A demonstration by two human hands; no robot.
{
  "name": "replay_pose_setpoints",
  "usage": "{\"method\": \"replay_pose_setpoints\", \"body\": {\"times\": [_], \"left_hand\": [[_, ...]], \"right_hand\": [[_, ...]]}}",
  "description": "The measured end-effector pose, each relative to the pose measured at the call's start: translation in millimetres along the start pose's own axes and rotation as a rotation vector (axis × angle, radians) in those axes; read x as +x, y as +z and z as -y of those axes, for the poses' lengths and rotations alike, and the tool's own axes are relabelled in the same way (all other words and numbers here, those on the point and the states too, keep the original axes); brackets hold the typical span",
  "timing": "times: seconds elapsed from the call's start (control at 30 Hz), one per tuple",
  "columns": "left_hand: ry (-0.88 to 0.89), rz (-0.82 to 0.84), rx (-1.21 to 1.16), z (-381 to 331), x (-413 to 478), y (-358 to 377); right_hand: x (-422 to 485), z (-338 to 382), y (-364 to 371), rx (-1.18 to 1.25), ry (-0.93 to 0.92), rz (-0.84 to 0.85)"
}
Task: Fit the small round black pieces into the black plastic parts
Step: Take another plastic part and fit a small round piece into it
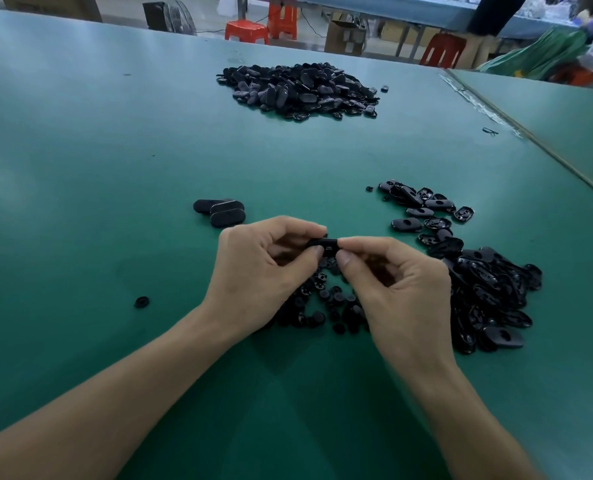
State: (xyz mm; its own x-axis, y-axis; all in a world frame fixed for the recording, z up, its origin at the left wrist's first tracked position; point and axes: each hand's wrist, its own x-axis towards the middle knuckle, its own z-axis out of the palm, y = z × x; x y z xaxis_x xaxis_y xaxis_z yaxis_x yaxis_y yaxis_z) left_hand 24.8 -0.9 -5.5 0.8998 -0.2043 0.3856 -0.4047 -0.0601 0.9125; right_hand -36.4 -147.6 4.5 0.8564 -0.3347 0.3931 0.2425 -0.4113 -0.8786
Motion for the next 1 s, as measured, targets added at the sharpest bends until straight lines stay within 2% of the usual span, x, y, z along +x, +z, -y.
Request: {"method": "replay_pose_setpoints", "body": {"times": [0.17, 1.0], "left_hand": [[-0.014, 0.028, -0.068, -2.2, -1.4, 0.9], [0.061, 0.058, -0.053, -1.5, -3.0, 2.8]], "right_hand": [[-1.5, 1.9, 2.6, 0.090, 0.039, 0.017], [-1.3, -3.4, 3.0, 0.003, 0.039, 0.022]]}}
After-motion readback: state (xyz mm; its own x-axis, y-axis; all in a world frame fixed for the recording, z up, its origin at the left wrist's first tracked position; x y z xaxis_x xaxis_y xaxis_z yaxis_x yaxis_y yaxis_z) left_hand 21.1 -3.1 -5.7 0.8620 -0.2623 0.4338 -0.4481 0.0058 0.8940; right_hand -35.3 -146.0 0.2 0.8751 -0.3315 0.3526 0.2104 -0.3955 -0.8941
